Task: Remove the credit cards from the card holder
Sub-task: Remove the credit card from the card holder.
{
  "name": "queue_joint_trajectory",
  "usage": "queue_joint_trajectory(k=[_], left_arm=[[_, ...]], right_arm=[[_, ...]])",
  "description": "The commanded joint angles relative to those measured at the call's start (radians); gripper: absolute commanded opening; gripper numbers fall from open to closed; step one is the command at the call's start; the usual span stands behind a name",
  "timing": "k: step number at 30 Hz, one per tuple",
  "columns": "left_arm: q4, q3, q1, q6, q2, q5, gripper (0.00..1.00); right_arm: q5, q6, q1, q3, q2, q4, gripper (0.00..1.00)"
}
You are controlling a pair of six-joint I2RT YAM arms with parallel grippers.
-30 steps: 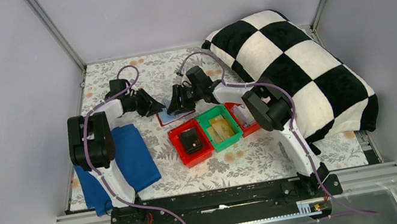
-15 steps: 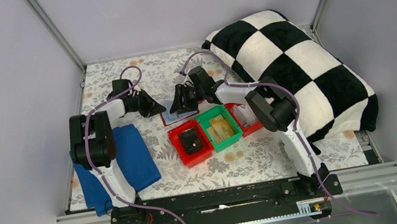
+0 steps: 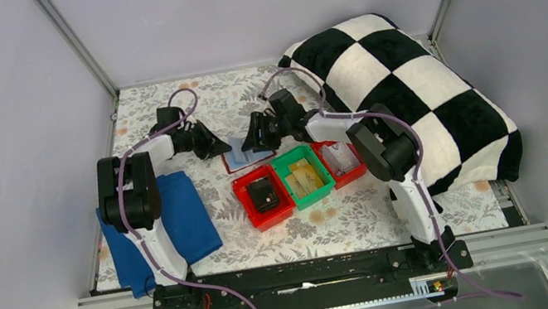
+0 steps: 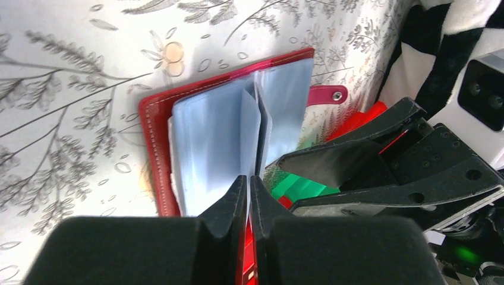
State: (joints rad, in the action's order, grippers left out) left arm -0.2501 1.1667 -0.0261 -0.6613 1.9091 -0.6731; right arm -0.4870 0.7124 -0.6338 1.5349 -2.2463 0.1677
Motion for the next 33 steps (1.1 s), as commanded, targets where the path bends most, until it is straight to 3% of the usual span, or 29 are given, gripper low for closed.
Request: queue_joint_trajectory(k=[1,16,33], left_arm=[[0.009,0.076,-0.024,0.001,0.017,-0.049,0.09],[-0.011,0.159,-0.114,-0.012,0.082,-0.027,0.09],[-0.1,0.137,-0.076,0.047,0.026,0.026,0.08]], right_arm=[[0.031,0.029,0.049,-0.071,0.132,0.093,0.56],[-0.024,0.053,0.184,-0.196,0.164,0.149,0.56],[-0.111,0.034,0.147,-0.076,0.14,0.115,0.53]])
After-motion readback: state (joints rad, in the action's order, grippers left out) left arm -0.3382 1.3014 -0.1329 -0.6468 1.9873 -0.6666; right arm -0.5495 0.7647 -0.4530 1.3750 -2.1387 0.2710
